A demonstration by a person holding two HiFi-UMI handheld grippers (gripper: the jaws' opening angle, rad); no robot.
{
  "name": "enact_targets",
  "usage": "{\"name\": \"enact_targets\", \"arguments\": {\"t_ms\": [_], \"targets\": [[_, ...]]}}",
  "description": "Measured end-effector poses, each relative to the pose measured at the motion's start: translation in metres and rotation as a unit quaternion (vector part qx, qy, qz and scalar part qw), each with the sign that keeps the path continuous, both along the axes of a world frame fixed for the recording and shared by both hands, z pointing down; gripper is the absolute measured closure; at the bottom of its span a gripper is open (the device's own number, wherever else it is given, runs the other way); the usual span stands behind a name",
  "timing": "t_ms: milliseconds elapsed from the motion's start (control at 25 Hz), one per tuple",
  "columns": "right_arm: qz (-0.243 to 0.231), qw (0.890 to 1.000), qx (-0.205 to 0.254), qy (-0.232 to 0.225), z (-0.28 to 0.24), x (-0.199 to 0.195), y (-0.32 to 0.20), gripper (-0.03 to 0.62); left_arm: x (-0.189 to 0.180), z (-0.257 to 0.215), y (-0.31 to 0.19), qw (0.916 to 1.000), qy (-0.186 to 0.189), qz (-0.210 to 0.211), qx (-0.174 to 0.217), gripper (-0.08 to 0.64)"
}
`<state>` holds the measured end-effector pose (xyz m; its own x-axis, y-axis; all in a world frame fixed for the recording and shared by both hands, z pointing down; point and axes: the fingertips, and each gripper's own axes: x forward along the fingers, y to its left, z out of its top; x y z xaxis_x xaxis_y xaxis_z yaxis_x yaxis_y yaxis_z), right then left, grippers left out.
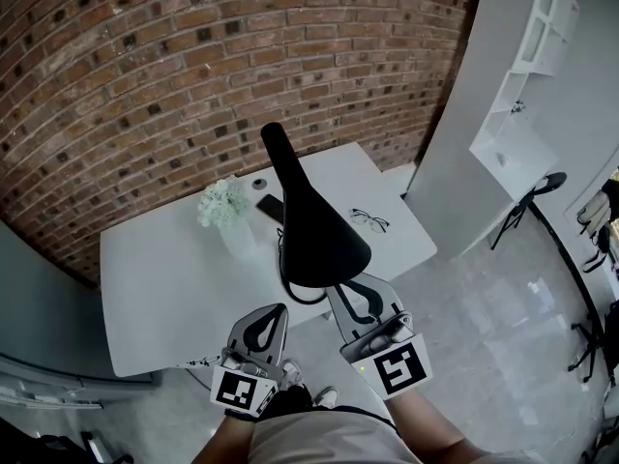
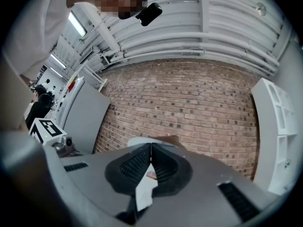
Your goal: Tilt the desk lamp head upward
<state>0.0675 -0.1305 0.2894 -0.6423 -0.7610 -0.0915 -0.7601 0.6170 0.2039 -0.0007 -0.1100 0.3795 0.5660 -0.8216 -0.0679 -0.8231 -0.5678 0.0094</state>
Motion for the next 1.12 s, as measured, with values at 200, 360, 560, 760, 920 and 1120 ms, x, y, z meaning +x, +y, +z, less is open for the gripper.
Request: {"name": "enact_targets", "arguments": {"t_ms": [200, 360, 560, 760, 920, 1120], "targets": [[0.005, 1.0, -0.01, -0.004, 0.012, 0.013, 0.01, 0.575, 0.009, 0.006, 0.01, 0.9999, -0.008, 0.001, -0.007, 0.554], [0.01, 1.0, -0.017, -0.009, 0.021, 0.025, 0.021, 0.575, 0.016, 0.01, 0.022, 0.9998, -0.015, 0.001, -0.01, 0.554], [0.012, 0.999, -0.034, -0.01, 0.042, 0.03, 0.034, 0.577, 0.013, 0.018, 0.037, 0.9996, -0.022, -0.006, -0.015, 0.554], [0.006, 0.999, -0.037, -0.012, 0.05, 0.03, 0.04, 0.577, 0.008, 0.023, 0.046, 0.9993, -0.028, -0.016, -0.018, 0.554], [-0.005, 0.999, -0.041, -0.005, 0.055, 0.023, 0.043, 0.577, 0.004, 0.023, 0.051, 0.999, -0.032, -0.023, -0.021, 0.554], [-0.016, 0.999, -0.038, -0.004, 0.055, 0.018, 0.045, 0.577, 0.002, 0.022, 0.048, 0.9989, -0.031, -0.028, -0.019, 0.554]]}}
